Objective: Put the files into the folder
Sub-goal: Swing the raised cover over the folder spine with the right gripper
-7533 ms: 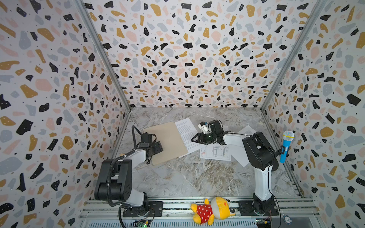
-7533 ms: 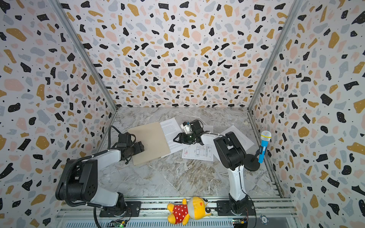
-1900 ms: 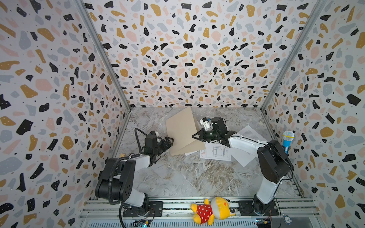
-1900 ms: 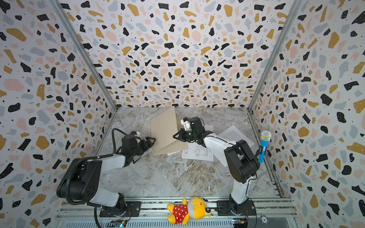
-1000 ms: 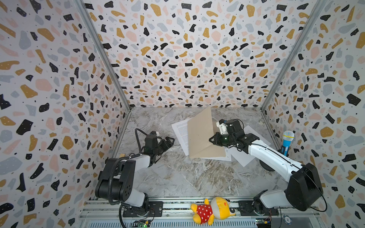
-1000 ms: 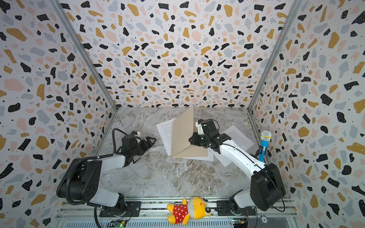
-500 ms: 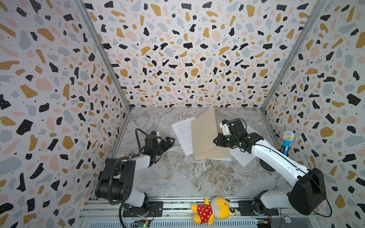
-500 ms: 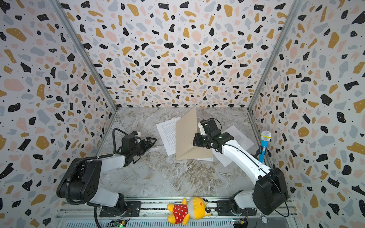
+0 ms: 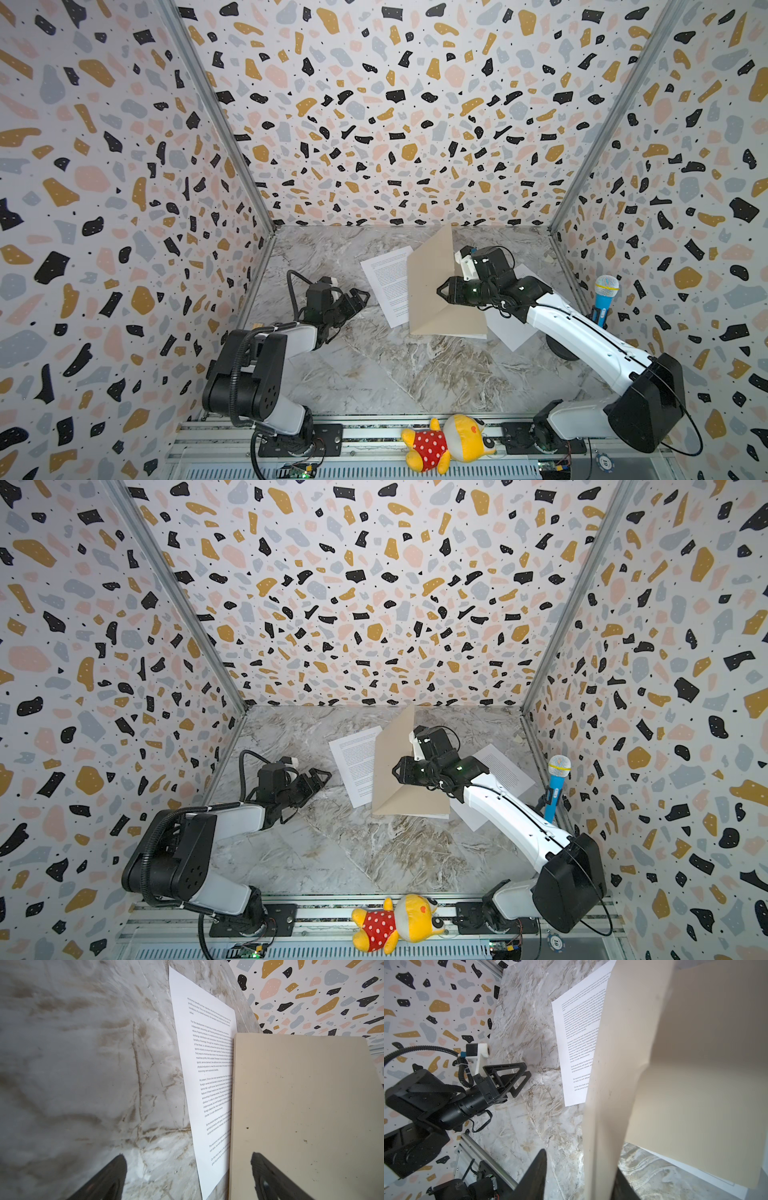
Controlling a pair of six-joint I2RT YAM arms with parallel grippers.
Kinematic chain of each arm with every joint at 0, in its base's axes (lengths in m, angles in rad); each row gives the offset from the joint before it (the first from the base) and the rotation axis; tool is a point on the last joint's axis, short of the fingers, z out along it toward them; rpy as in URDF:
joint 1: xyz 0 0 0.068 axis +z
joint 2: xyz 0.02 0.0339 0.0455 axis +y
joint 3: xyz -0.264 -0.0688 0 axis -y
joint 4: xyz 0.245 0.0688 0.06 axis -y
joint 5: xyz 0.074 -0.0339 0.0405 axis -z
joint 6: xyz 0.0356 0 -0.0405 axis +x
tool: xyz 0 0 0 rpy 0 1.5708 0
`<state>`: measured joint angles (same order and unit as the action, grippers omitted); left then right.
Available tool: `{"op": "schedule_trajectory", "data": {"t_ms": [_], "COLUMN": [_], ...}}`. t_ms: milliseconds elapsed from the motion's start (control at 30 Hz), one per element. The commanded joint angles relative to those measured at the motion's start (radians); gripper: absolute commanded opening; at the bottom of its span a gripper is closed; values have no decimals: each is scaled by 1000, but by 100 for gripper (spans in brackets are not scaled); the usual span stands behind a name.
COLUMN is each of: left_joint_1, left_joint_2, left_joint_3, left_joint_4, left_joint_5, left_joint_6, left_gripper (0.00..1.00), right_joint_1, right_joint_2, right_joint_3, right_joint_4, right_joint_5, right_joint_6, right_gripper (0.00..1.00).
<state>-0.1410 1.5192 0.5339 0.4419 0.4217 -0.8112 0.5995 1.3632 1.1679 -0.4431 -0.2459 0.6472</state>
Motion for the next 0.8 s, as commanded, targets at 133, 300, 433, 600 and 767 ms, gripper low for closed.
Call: {"op": "schedule_trajectory", "data": {"t_ms": [133, 300, 433, 600, 767], "left_joint_1": [-5, -5, -2, 17, 72], "left_joint_2": [-54, -83, -113, -172, -245], "left_joint_3": [24, 31, 30, 38, 40], "left_joint_4": [-32, -59, -69, -131, -184], "left_joint_5": [14, 2, -15, -65, -99], "left_joint_6": [33, 44, 28, 36, 31], "left_gripper": [94, 94, 95, 98, 100], "right_joint_1": [31, 58, 78, 112, 147], "right_joint_2": [22, 32, 49, 72, 122], "right_joint_3": [86, 130, 157, 178, 198], "right_joint_4": [39, 60, 95, 177, 255], "right_joint_5": [3, -13, -37, -78, -114], "right_joint_6": [8, 9, 12, 14, 8], "right_gripper": [56, 61, 62, 63, 64]}}
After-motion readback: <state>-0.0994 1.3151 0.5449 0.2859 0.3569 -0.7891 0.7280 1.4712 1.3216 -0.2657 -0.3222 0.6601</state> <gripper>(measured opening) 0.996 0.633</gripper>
